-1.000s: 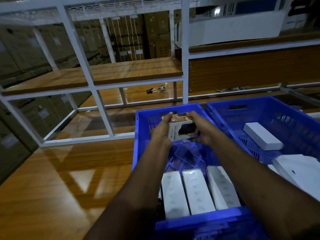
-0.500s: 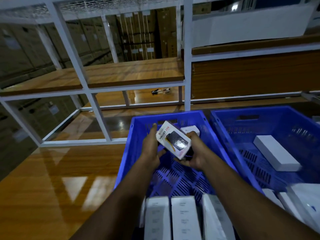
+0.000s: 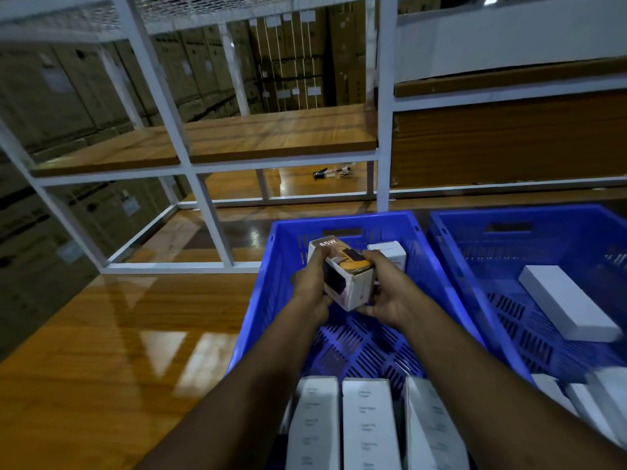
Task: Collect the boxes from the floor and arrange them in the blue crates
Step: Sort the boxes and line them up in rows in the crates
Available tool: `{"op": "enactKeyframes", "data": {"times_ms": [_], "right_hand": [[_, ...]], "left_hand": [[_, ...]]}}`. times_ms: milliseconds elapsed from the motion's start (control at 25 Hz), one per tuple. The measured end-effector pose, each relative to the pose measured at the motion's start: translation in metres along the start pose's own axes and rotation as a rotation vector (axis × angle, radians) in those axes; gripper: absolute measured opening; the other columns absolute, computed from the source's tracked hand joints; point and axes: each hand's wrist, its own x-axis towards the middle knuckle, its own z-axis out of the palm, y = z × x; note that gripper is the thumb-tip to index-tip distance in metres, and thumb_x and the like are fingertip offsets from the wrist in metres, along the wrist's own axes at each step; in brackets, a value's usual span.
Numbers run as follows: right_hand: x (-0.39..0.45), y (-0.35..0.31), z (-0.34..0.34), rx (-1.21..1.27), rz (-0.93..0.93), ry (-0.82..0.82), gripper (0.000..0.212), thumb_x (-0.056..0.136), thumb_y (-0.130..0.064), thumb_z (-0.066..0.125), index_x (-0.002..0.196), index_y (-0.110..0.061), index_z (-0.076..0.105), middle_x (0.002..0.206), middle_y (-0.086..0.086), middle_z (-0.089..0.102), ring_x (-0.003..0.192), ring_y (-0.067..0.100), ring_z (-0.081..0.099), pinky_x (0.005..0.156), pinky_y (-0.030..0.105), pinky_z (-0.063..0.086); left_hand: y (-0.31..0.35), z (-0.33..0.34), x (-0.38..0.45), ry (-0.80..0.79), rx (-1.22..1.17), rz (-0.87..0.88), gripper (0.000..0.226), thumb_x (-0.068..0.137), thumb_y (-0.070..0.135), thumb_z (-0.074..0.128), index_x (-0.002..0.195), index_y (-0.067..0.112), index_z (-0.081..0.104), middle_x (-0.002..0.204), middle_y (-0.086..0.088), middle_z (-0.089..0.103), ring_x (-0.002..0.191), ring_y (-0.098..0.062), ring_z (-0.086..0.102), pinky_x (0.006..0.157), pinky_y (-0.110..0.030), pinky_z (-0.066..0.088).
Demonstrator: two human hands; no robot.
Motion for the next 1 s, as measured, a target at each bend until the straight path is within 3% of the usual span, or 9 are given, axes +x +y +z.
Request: {"op": "enactKeyframes", "data": {"times_ms": [80, 160, 240, 360, 480, 600, 720, 880, 1000], "right_hand": [[-0.001, 0.000, 0.002, 0.003, -0.004, -0.002, 0.030, 0.097, -0.039, 0.054, 0.086, -0.013, 0.061, 0.076, 0.009, 0.063, 0.071, 0.024, 0.059, 0.063, 0.038, 0.051], [0.000, 0.002, 0.001, -0.014, -0.036, -0.005, 0.020, 0.099, -0.027, 0.054, 0.092, -0.009, 0.061, 0.074, 0.009, 0.062, 0.066, 0.023, 0.059, 0.056, 0.035, 0.050], [0.001, 0.003, 0.001, -0.037, -0.076, 0.003, 0.013, 0.098, -0.017, 0.055, 0.105, -0.008, 0.062, 0.077, 0.009, 0.066, 0.065, 0.023, 0.061, 0.052, 0.033, 0.047], [0.005, 0.001, 0.000, -0.041, -0.125, -0.005, 0.004, 0.094, -0.010, 0.060, 0.096, -0.010, 0.064, 0.079, 0.008, 0.068, 0.067, 0.022, 0.063, 0.056, 0.033, 0.049], [0.012, 0.001, -0.002, -0.056, -0.143, -0.005, 0.008, 0.089, -0.012, 0.066, 0.097, -0.013, 0.066, 0.082, 0.005, 0.071, 0.072, 0.020, 0.065, 0.060, 0.032, 0.049], [0.015, 0.002, -0.002, -0.055, -0.157, -0.016, 0.010, 0.089, -0.017, 0.068, 0.098, -0.013, 0.067, 0.084, 0.004, 0.072, 0.071, 0.019, 0.064, 0.049, 0.027, 0.045], [0.017, 0.002, -0.003, -0.056, -0.164, -0.022, 0.018, 0.088, -0.020, 0.069, 0.104, -0.011, 0.068, 0.092, 0.008, 0.074, 0.072, 0.021, 0.065, 0.040, 0.022, 0.044], [0.018, 0.002, -0.003, -0.075, -0.183, -0.023, 0.029, 0.087, -0.023, 0.071, 0.113, -0.010, 0.068, 0.099, 0.009, 0.074, 0.079, 0.024, 0.066, 0.056, 0.031, 0.048], [0.018, 0.003, -0.004, -0.072, -0.167, -0.031, 0.029, 0.086, -0.025, 0.072, 0.111, -0.013, 0.069, 0.102, 0.009, 0.075, 0.089, 0.027, 0.068, 0.064, 0.036, 0.053]], "left_hand": [[0.004, -0.002, -0.005, -0.059, -0.031, -0.046, 0.049, 0.088, 0.053, 0.061, 0.109, 0.009, 0.066, 0.097, -0.013, 0.074, 0.075, -0.027, 0.070, 0.060, -0.033, 0.056], [0.006, -0.002, -0.009, -0.120, -0.071, -0.102, 0.040, 0.095, 0.048, 0.049, 0.095, 0.012, 0.066, 0.085, -0.012, 0.071, 0.071, -0.029, 0.063, 0.069, -0.035, 0.052], [0.009, -0.003, -0.010, -0.130, -0.069, -0.117, 0.037, 0.097, 0.043, 0.046, 0.092, 0.013, 0.067, 0.081, -0.012, 0.071, 0.072, -0.030, 0.061, 0.072, -0.037, 0.048], [0.015, -0.007, -0.008, -0.112, -0.066, -0.123, 0.035, 0.101, 0.035, 0.043, 0.093, 0.011, 0.067, 0.072, -0.011, 0.072, 0.071, -0.030, 0.061, 0.068, -0.037, 0.049], [0.021, -0.007, -0.007, -0.127, -0.062, -0.114, 0.044, 0.103, 0.044, 0.041, 0.112, 0.010, 0.069, 0.092, -0.015, 0.074, 0.076, -0.032, 0.067, 0.069, -0.039, 0.053], [0.023, -0.002, -0.015, -0.297, 0.004, -0.135, 0.062, 0.093, 0.067, 0.046, 0.120, 0.015, 0.069, 0.097, -0.018, 0.076, 0.077, -0.032, 0.073, 0.072, -0.040, 0.055], [0.020, 0.001, -0.019, -0.350, 0.096, -0.118, 0.064, 0.086, 0.069, 0.055, 0.122, 0.018, 0.069, 0.112, -0.018, 0.074, 0.087, -0.032, 0.072, 0.080, -0.041, 0.055], [0.021, 0.000, -0.019, -0.329, 0.110, -0.100, 0.059, 0.089, 0.062, 0.060, 0.128, 0.018, 0.066, 0.118, -0.020, 0.072, 0.089, -0.032, 0.071, 0.080, -0.041, 0.055], [0.022, 0.001, -0.021, -0.303, 0.087, -0.109, 0.046, 0.092, 0.057, 0.059, 0.116, 0.019, 0.070, 0.103, -0.017, 0.077, 0.078, -0.030, 0.074, 0.077, -0.040, 0.056]]}}
